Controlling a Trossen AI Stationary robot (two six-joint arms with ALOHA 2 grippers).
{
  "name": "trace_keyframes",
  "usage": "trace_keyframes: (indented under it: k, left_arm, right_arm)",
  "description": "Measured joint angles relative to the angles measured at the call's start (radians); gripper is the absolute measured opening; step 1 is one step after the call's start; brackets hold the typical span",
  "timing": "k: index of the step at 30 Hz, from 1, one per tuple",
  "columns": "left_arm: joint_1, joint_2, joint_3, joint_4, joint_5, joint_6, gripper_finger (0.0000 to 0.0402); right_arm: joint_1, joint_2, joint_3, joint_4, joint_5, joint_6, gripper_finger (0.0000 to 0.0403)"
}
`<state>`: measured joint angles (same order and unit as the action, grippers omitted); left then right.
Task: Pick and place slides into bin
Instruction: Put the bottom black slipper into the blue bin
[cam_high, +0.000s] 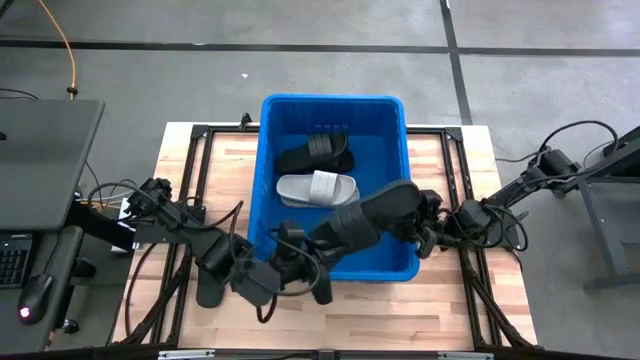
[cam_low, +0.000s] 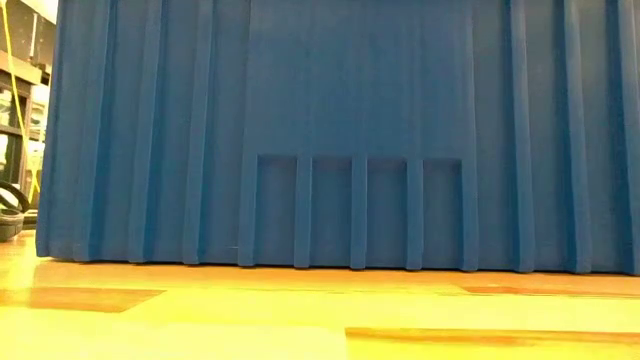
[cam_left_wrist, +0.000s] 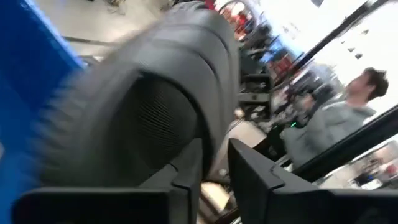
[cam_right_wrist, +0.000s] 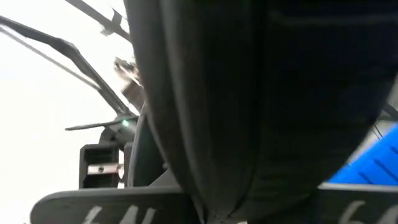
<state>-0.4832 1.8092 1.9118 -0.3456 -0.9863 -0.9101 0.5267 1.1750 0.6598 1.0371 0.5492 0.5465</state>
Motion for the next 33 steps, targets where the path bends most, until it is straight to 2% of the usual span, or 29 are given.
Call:
trace_keyframes:
  k: [5, 9, 14, 16, 22, 26, 29, 33]
  left_arm:
    - [-0.047, -0.046, 0.0, -0.242, -0.02, -0.204, 0.0123]
    - [-0.077, -0.065, 0.0, -0.398, 0.005, -0.309, 0.0164]
    - [-0.064, -0.087, 0.0, -0.444, 0.152, -0.317, 0.0194]
    - [-0.05, -0.086, 0.0, -0.441, 0.21, -0.318, 0.0197]
    - [-0.006, -0.084, 0.0, -0.428, 0.341, -0.321, 0.0185]
    - [0.036, -0.084, 0.0, -0.378, 0.431, -0.385, 0.0176]
    - [0.056, -0.084, -0.001, -0.304, 0.438, -0.397, 0.0172]
    - [0.097, -0.071, -0.009, -0.226, 0.439, -0.406, 0.0167]
  right_arm:
    - [0.037, -0.064, 0.0, -0.145, 0.055, 0.01, 0.004]
    - [0.048, -0.124, 0.0, -0.306, 0.034, 0.08, 0.004]
    - [0.038, -0.194, 0.0, -0.586, -0.159, 0.314, 0.004]
    - [0.035, -0.206, 0.0, -0.649, -0.244, 0.397, 0.004]
    - [0.023, -0.206, -0.001, -0.622, -0.522, 0.584, 0.004]
    - [0.025, -0.206, 0.0, -0.609, -0.67, 0.674, 0.004]
    - [0.039, -0.206, 0.001, -0.608, -0.726, 0.707, 0.004]
    - [0.063, -0.206, 0.001, -0.612, -0.74, 0.709, 0.004]
